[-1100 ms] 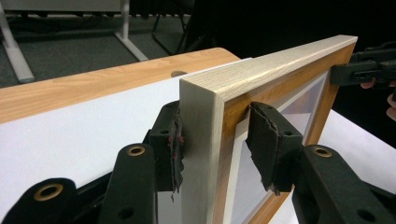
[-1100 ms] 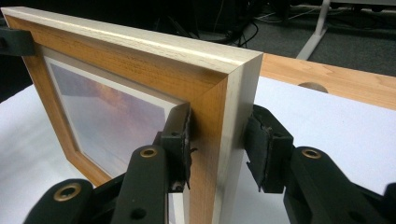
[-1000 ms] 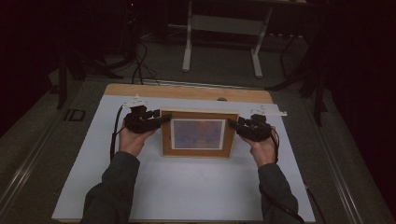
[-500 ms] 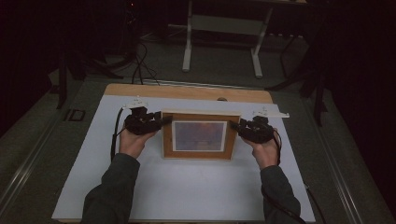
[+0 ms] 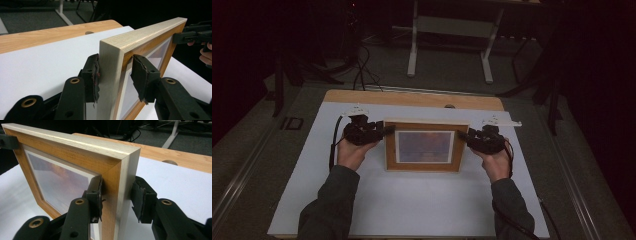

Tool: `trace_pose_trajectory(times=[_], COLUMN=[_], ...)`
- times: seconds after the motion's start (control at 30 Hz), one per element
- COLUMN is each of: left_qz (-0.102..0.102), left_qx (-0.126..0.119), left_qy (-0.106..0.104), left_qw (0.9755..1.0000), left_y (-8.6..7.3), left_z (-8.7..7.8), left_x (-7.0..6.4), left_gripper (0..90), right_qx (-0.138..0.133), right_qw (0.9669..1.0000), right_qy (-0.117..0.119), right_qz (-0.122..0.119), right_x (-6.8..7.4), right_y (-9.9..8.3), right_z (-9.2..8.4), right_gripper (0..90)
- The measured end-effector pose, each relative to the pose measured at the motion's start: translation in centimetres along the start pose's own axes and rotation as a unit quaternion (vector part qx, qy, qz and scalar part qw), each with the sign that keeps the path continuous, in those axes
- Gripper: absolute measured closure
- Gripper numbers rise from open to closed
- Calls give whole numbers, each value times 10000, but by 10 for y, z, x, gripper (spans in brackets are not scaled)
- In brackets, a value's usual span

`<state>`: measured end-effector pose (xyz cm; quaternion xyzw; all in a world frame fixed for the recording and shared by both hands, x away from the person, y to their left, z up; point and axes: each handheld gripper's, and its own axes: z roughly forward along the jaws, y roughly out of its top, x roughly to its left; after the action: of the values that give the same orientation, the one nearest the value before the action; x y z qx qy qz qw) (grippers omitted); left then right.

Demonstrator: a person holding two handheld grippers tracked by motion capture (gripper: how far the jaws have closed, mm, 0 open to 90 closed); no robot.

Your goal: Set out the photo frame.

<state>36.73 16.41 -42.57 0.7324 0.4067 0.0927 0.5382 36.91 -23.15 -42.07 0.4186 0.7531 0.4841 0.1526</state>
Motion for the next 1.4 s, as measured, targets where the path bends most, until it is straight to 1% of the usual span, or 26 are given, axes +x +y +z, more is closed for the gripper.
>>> trace_pose_trajectory(times=[0.13,0.33,0.5,0.73,0.83,1.0,1.1,1.2,1.4], left_qz=[10,23,101,92,119,139,158,166,178], left_qx=[7,16,38,44,89,99,98,19,5], left_qy=[11,37,94,103,164,153,162,174,170], left_qw=[10000,10000,9999,9999,9998,9997,9997,9997,9997], left_y=[0,0,0,0,0,-2,-2,-2,-5], left_z=[-1,-1,0,1,1,1,0,-7,-13], left_x=[0,-1,-2,-2,-3,-4,-4,-4,-4], left_gripper=[599,597,588,581,562,516,503,500,500], right_qx=[4,31,44,32,40,133,145,171,135], right_qw=[10000,10000,10000,10000,10000,9999,9999,9998,9998], right_qy=[34,46,65,55,56,63,72,64,84], right_qz=[22,-9,-46,-53,-59,-72,-56,-75,-69], right_x=[0,-1,-1,-1,-1,-2,-3,-4,-6], right_y=[0,1,1,1,1,-2,-3,-6,-6], right_z=[1,1,1,1,1,3,3,2,-2], right_gripper=[622,621,620,618,612,584,578,562,559])
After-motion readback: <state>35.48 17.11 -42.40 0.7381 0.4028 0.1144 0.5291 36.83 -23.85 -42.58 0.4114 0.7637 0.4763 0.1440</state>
